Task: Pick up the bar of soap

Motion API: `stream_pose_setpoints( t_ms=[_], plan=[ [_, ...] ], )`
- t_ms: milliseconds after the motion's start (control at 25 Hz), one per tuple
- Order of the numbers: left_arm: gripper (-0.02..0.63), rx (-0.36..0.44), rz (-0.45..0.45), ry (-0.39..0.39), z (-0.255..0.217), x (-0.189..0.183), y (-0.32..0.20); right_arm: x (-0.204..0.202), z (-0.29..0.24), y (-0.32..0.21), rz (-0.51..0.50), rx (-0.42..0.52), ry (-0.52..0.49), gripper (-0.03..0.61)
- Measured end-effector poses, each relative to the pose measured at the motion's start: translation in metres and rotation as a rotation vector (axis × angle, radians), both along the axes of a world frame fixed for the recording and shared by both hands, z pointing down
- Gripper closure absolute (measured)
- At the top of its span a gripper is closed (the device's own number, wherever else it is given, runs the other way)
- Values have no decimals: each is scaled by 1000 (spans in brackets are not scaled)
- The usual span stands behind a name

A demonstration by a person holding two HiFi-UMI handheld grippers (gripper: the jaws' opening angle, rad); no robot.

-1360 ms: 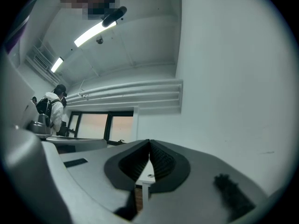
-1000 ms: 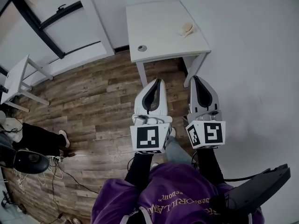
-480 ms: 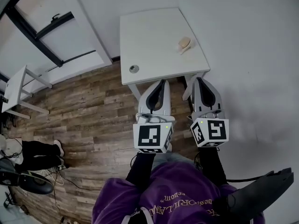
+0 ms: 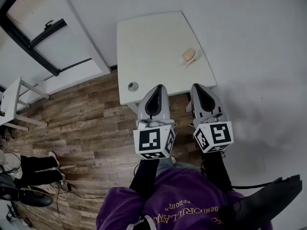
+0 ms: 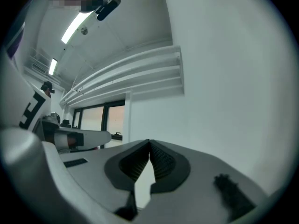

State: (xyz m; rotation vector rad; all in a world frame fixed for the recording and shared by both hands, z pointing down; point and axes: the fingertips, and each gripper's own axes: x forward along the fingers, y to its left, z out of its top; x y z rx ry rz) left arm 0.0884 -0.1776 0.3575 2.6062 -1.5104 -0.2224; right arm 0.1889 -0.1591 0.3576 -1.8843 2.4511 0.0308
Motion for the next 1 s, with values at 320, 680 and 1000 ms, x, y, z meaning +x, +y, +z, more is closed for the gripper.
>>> stream_pose_setpoints(
  t_ms=[320,680,1000],
  plan=[
    [609,3,56,14,-22,-2,-127,15,-10,-121,87,-51,-16,569],
    [609,-44,80,-16,-20,-18,-290,40,3,-275,239,-123,-31,569],
    [609,-153,81,14,30,-26,-304,87,52,-272,398,-236,-30,569]
  ],
)
